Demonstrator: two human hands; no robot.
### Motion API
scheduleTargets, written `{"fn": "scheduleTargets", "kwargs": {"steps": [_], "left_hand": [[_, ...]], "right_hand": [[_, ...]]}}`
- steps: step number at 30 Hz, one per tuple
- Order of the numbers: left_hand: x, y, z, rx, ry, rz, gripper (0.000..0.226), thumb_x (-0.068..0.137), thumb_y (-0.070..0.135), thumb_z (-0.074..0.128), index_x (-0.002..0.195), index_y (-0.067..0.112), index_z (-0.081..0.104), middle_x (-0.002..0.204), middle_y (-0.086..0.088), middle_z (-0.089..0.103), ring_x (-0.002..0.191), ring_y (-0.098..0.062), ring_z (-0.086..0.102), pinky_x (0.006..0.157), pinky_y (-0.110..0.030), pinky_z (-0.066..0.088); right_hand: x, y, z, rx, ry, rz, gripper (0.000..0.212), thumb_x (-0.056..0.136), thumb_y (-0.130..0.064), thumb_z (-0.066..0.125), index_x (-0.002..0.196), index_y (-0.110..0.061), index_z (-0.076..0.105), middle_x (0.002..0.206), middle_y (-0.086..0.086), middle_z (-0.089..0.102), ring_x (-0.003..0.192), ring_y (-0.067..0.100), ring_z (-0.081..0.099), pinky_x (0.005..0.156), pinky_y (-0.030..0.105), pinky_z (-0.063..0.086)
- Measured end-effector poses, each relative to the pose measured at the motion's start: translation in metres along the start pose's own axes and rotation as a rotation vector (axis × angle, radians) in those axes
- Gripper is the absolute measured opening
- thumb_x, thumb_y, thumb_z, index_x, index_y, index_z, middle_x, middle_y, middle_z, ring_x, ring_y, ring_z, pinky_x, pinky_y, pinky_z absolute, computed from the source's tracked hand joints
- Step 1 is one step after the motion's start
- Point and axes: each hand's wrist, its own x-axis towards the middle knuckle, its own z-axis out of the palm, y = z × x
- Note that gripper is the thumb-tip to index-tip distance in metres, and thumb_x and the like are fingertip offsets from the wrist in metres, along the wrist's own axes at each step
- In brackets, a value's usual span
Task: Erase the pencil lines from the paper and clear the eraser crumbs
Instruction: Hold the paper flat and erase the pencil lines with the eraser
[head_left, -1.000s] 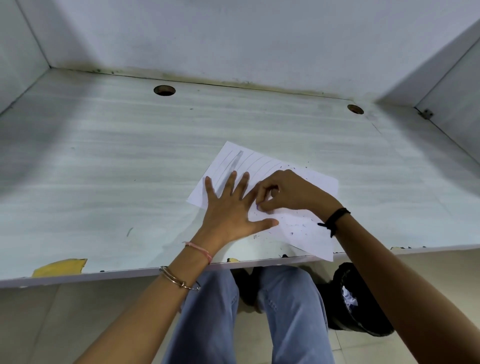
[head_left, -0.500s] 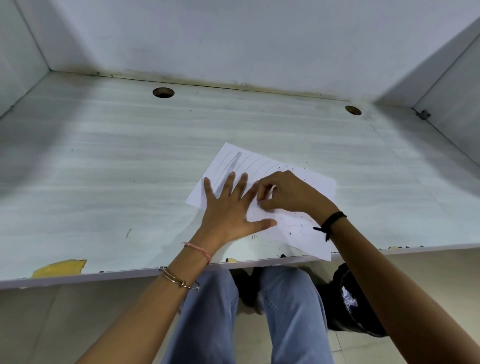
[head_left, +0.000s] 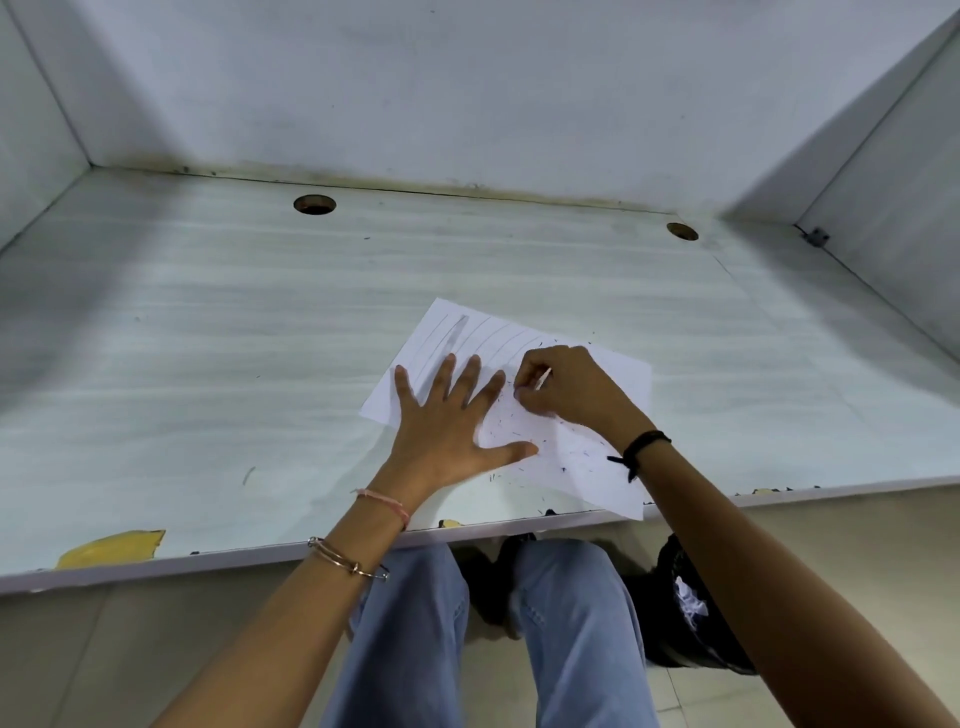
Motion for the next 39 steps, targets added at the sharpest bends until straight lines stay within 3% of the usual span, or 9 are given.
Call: {"fn": "scheduleTargets", "kwargs": {"steps": [4, 8, 11, 14, 22, 26, 30, 34, 39], "left_hand": [[-0.004, 0.001, 0.000, -0.040, -0.002, -0.006, 0.088, 0.079, 0.086, 0.017, 0.153, 0.043, -0.002, 0.162, 0.007, -0.014, 0.148, -0.018, -0.019, 0.108, -0.068, -0.017], [-0.006, 0.005, -0.004, -0.072, 0.063, -0.026, 0.076, 0.086, 0.080, 0.017, 0.152, 0.044, 0.016, 0.162, 0.006, 0.011, 0.149, -0.020, 0.001, 0.108, -0.069, -0.013], [0.002, 0.009, -0.008, -0.033, 0.144, -0.026, 0.074, 0.084, 0.080, 0.026, 0.146, 0.039, 0.034, 0.149, 0.003, 0.030, 0.140, -0.024, 0.019, 0.110, -0.069, 0.002], [0.015, 0.011, -0.008, -0.107, 0.166, -0.029, 0.072, 0.080, 0.080, 0.037, 0.134, 0.034, 0.047, 0.145, 0.001, 0.031, 0.141, -0.024, 0.019, 0.109, -0.070, 0.001], [0.028, 0.009, 0.007, 0.001, 0.075, 0.002, 0.101, 0.068, 0.088, -0.004, 0.154, 0.037, 0.008, 0.164, 0.001, -0.008, 0.149, -0.026, -0.013, 0.109, -0.071, -0.009], [0.030, 0.010, 0.009, 0.003, 0.065, 0.005, 0.099, 0.070, 0.090, 0.000, 0.154, 0.038, 0.000, 0.163, 0.001, -0.012, 0.149, -0.026, -0.016, 0.107, -0.071, -0.010], [0.029, 0.009, 0.009, 0.012, 0.061, 0.008, 0.097, 0.072, 0.091, 0.002, 0.154, 0.039, -0.006, 0.163, 0.001, -0.015, 0.148, -0.027, -0.018, 0.108, -0.071, -0.011], [0.030, 0.008, 0.011, 0.010, 0.077, 0.014, 0.097, 0.071, 0.090, 0.001, 0.154, 0.038, -0.004, 0.163, 0.001, -0.013, 0.149, -0.027, -0.017, 0.107, -0.072, -0.011], [0.030, 0.009, 0.010, 0.015, 0.063, 0.013, 0.091, 0.079, 0.087, 0.009, 0.154, 0.038, -0.006, 0.163, 0.000, -0.013, 0.149, -0.027, -0.017, 0.107, -0.071, -0.011]], "right_hand": [[-0.013, 0.011, 0.013, -0.017, 0.095, -0.042, 0.004, 0.080, -0.010, 0.067, 0.080, -0.014, 0.066, 0.079, -0.005, 0.067, 0.065, 0.001, 0.058, 0.060, 0.012, 0.042], [-0.025, 0.018, 0.008, 0.062, 0.062, -0.038, 0.008, 0.079, -0.010, 0.068, 0.084, -0.017, 0.068, 0.080, -0.005, 0.069, 0.074, 0.007, 0.062, 0.069, 0.016, 0.048], [-0.024, 0.017, 0.004, 0.141, 0.077, 0.025, 0.010, 0.078, -0.011, 0.069, 0.083, -0.018, 0.064, 0.080, -0.006, 0.069, 0.070, 0.003, 0.062, 0.065, 0.009, 0.047], [-0.015, 0.016, -0.001, 0.104, 0.110, 0.052, 0.012, 0.077, -0.009, 0.068, 0.080, -0.020, 0.064, 0.082, -0.006, 0.069, 0.070, 0.001, 0.063, 0.062, 0.004, 0.043], [0.002, 0.009, 0.005, 0.075, 0.153, 0.033, 0.010, 0.076, -0.001, 0.068, 0.080, -0.010, 0.071, 0.066, -0.013, 0.062, 0.058, -0.005, 0.055, 0.058, 0.004, 0.040], [-0.001, 0.003, -0.002, 0.070, -0.050, 0.001, 0.007, 0.075, -0.001, 0.071, 0.078, -0.007, 0.073, 0.063, -0.009, 0.064, 0.052, -0.003, 0.055, 0.053, 0.007, 0.039], [0.015, 0.010, -0.008, 0.035, 0.098, 0.016, 0.010, 0.075, -0.004, 0.072, 0.075, -0.014, 0.073, 0.069, -0.005, 0.067, 0.059, 0.004, 0.059, 0.060, 0.017, 0.045], [0.010, 0.004, -0.009, 0.026, -0.125, 0.026, 0.007, 0.072, -0.006, 0.074, 0.074, -0.012, 0.074, 0.067, 0.002, 0.070, 0.059, 0.010, 0.062, 0.059, 0.020, 0.046], [0.022, 0.006, -0.010, -0.029, 0.072, 0.008, 0.008, 0.074, -0.001, 0.072, 0.077, -0.009, 0.073, 0.073, 0.002, 0.068, 0.064, 0.013, 0.061, 0.061, 0.020, 0.045]]}}
